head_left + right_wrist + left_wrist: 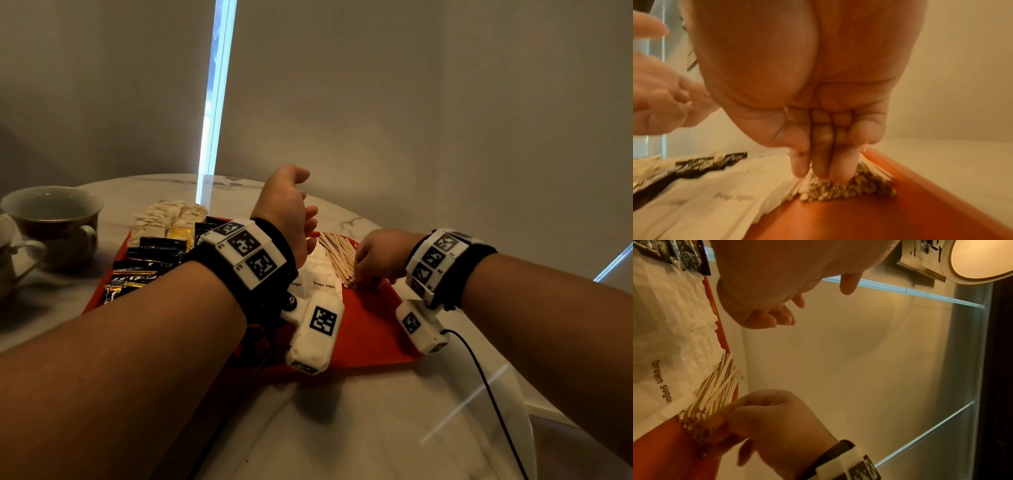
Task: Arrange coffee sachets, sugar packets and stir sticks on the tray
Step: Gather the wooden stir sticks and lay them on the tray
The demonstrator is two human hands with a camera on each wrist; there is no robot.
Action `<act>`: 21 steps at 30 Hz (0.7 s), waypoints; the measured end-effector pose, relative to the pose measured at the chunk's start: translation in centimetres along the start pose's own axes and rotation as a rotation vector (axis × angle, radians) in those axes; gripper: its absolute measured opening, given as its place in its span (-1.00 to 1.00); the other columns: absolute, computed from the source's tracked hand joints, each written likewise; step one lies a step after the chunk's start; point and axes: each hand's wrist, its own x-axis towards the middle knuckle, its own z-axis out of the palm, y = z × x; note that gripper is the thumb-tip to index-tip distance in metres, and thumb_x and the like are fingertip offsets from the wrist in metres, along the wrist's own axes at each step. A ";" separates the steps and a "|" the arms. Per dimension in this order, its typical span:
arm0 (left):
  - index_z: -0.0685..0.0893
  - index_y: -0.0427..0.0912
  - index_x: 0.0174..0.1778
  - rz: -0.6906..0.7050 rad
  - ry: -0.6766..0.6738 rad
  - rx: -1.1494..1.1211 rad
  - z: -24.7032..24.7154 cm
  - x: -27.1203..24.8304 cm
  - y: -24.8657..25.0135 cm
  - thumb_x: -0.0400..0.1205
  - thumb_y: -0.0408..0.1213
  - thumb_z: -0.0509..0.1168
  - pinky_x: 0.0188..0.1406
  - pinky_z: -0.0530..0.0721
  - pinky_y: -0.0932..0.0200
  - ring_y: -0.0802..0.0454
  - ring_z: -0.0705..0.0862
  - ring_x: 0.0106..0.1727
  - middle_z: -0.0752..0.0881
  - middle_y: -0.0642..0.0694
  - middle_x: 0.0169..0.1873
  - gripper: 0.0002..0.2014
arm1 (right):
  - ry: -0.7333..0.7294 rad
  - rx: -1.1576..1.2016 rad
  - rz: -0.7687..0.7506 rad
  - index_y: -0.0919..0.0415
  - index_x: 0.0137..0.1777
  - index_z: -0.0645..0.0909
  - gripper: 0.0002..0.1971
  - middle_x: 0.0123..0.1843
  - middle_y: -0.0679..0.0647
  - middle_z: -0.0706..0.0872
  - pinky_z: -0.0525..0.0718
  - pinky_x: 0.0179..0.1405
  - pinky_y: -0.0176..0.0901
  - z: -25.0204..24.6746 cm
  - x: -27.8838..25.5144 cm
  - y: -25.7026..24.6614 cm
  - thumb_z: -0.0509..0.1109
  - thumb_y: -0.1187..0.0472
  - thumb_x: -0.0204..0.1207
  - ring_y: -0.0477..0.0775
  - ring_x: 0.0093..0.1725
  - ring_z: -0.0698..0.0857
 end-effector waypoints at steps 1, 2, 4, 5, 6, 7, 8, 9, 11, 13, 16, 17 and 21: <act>0.59 -0.11 0.26 -0.002 0.000 -0.001 0.0 0.0 0.0 0.64 0.09 0.22 -0.16 0.57 -0.03 -0.06 0.61 0.01 0.69 -0.16 0.11 -0.60 | 0.046 -0.004 0.026 0.09 -0.11 0.80 -0.89 -0.19 0.00 0.85 0.70 -0.27 -0.19 -0.3 -0.1 0.5 0.46 0.12 0.58 -0.06 -0.21 0.78; 0.59 -0.11 0.25 -0.004 0.001 -0.002 0.0 0.1 0.1 0.64 0.08 0.22 -0.16 0.57 -0.03 -0.05 0.61 0.01 0.69 -0.16 0.11 -0.60 | 0.070 -0.005 0.057 0.09 -0.13 0.79 -0.88 -0.23 -0.01 0.84 0.73 -0.26 -0.16 -0.6 -0.1 1.0 0.46 0.11 0.58 -0.04 -0.22 0.79; 0.59 -0.11 0.23 -0.009 0.004 -0.002 0.0 0.1 0.0 0.64 0.08 0.23 -0.16 0.57 -0.03 -0.06 0.62 0.01 0.69 -0.16 0.11 -0.61 | 0.027 0.000 0.107 0.11 -0.11 0.81 -0.85 -0.24 -0.02 0.86 0.83 -0.13 -0.08 -0.9 -0.1 2.0 0.47 0.06 0.57 -0.01 -0.20 0.84; 0.59 -0.11 0.23 -0.009 0.004 -0.001 0.0 0.1 0.0 0.64 0.08 0.23 -0.17 0.57 -0.03 -0.06 0.62 0.02 0.69 -0.16 0.10 -0.61 | -0.017 0.005 0.118 0.11 -0.08 0.82 -0.84 -0.22 -0.02 0.87 0.85 -0.06 -0.06 -0.8 0.0 2.4 0.49 0.05 0.57 0.01 -0.18 0.86; 0.59 -0.12 0.24 -0.008 0.004 0.000 0.0 0.2 0.0 0.64 0.08 0.23 -0.17 0.57 -0.04 -0.06 0.62 0.02 0.69 -0.16 0.10 -0.61 | -0.055 0.012 0.120 0.12 -0.05 0.82 -0.83 -0.19 -0.01 0.88 0.85 -0.02 -0.04 -0.5 0.0 2.7 0.51 0.03 0.56 0.01 -0.16 0.87; 0.59 -0.12 0.24 -0.008 0.003 0.003 0.0 0.2 0.0 0.65 0.07 0.22 -0.16 0.57 -0.03 -0.06 0.62 0.02 0.69 -0.16 0.09 -0.61 | -0.080 0.020 0.117 0.11 -0.02 0.83 -0.82 -0.15 -0.01 0.88 0.85 0.00 -0.04 -0.3 0.0 2.8 0.51 0.03 0.56 0.01 -0.14 0.87; 0.59 -0.12 0.23 -0.007 0.002 0.005 0.0 0.3 -0.1 0.65 0.07 0.22 -0.16 0.57 -0.03 -0.06 0.62 0.01 0.69 -0.15 0.08 -0.62 | -0.094 0.027 0.107 0.10 -0.01 0.83 -0.82 -0.12 -0.01 0.88 0.85 0.01 -0.04 0.0 -0.1 2.8 0.51 0.02 0.56 0.00 -0.13 0.87; 0.59 -0.12 0.21 -0.006 0.001 0.006 0.0 0.3 -0.1 0.65 0.07 0.22 -0.15 0.57 -0.03 -0.06 0.62 0.00 0.68 -0.15 0.06 -0.63 | -0.097 0.033 0.094 0.08 0.00 0.83 -0.83 -0.10 -0.02 0.88 0.85 0.00 -0.05 0.3 0.0 2.8 0.51 0.02 0.56 -0.01 -0.12 0.86; 0.59 -0.12 0.18 -0.005 0.000 0.009 0.0 0.3 -0.1 0.64 0.07 0.22 -0.14 0.57 -0.03 -0.06 0.61 -0.01 0.68 -0.15 0.04 -0.64 | -0.074 0.027 0.079 0.04 -0.05 0.84 -0.85 -0.11 -0.05 0.87 0.84 -0.06 -0.10 0.7 0.0 2.6 0.52 0.01 0.55 -0.04 -0.14 0.85; 0.60 -0.12 0.18 -0.005 -0.001 0.016 0.0 0.3 -0.2 0.65 0.07 0.21 -0.13 0.57 -0.03 -0.06 0.61 -0.01 0.67 -0.15 0.04 -0.64 | -0.052 0.005 0.086 0.05 -0.09 0.83 -0.86 -0.14 -0.04 0.87 0.82 -0.07 -0.10 0.9 0.0 2.3 0.54 0.00 0.52 -0.05 -0.17 0.84; 0.60 -0.12 0.19 -0.006 -0.001 0.021 -0.1 0.4 -0.2 0.65 0.07 0.21 -0.12 0.57 -0.03 -0.06 0.61 0.01 0.68 -0.14 0.05 -0.63 | -0.072 0.007 0.112 0.11 -0.07 0.82 -0.84 -0.13 -0.01 0.87 0.85 0.03 0.00 0.6 0.2 2.3 0.55 0.03 0.49 -0.02 -0.15 0.86; 0.61 -0.12 0.19 -0.008 -0.004 0.024 -0.1 0.4 -0.2 0.65 0.07 0.21 -0.12 0.57 -0.03 -0.06 0.61 0.01 0.68 -0.14 0.06 -0.63 | -0.069 0.010 0.121 0.13 -0.07 0.82 -0.83 -0.14 -0.01 0.87 0.85 0.04 0.02 0.3 0.2 2.2 0.55 0.04 0.49 -0.01 -0.15 0.86; 0.62 -0.13 0.19 -0.044 -0.045 0.025 0.0 0.4 -0.3 0.64 0.05 0.20 -0.11 0.58 0.00 -0.03 0.59 0.00 0.67 -0.13 0.06 -0.63 | 0.023 0.041 0.173 0.20 -0.10 0.80 -0.84 -0.21 0.04 0.87 0.85 0.02 0.03 -0.4 0.4 2.7 0.45 0.13 0.56 0.06 -0.18 0.87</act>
